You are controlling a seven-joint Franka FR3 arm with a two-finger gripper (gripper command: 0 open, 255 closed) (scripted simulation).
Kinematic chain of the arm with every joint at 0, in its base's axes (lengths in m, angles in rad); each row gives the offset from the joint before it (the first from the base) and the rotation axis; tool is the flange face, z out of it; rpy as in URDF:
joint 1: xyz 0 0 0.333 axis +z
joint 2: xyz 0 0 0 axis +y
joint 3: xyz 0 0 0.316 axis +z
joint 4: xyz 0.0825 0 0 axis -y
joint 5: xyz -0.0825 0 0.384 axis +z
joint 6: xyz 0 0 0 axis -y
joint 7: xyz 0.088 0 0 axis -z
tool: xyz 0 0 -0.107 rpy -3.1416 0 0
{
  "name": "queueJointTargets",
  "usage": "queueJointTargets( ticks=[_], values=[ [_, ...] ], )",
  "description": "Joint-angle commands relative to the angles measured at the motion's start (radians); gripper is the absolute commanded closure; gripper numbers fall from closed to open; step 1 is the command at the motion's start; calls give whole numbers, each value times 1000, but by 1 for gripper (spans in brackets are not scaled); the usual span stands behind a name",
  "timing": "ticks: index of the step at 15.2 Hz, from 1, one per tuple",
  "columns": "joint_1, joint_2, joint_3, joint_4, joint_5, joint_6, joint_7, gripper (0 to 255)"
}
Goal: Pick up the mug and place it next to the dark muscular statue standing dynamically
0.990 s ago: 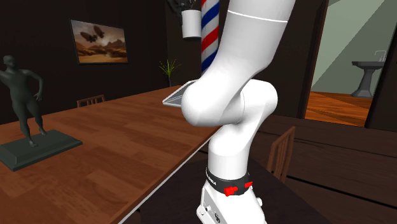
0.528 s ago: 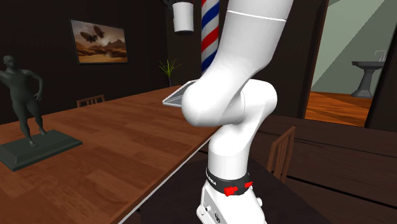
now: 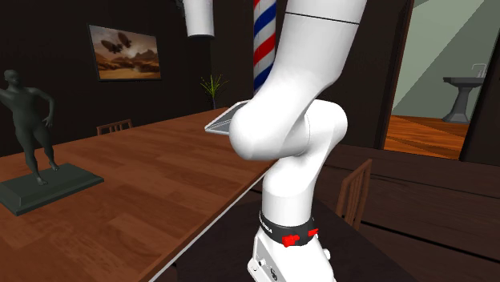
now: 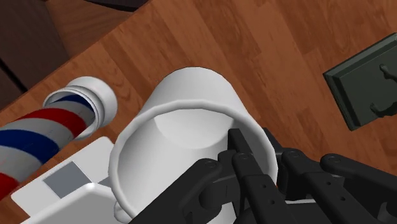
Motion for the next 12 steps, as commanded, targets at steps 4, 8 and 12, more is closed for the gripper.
queueJointTargets(
  ticks=[4, 8, 12],
  values=[
    [40, 59, 103, 70, 15, -14, 152, 255],
    [78, 136, 192, 154, 7, -27, 279, 255],
    [132, 246, 286, 271, -32, -50, 417, 255]
  ],
)
